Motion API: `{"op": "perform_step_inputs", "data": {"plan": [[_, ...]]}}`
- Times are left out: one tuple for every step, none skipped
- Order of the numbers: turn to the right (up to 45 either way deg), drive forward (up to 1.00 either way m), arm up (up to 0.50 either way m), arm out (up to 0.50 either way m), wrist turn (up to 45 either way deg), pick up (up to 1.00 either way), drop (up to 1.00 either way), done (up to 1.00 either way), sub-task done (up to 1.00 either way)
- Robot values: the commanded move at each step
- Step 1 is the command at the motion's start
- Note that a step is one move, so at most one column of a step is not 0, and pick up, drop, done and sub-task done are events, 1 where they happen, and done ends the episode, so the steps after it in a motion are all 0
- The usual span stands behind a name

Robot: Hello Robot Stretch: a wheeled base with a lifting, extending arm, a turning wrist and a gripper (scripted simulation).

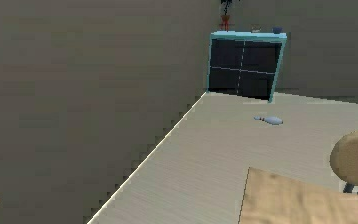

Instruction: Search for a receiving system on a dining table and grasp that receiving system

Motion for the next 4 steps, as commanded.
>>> {"op": "perform_step_inputs", "data": {"plan": [[0.0,0.0,0.5,0.0,0.0,0.0,0.0,0.0,0.0],[0.0,0.0,0.32,0.0,0.0,0.0,0.0,0.0,0.0],[0.0,0.0,0.0,0.36,0.0,0.0,0.0,0.0,0.0],[0.0,0.0,0.0,0.0,45.0,0.0,0.0,0.0,0.0]]}}
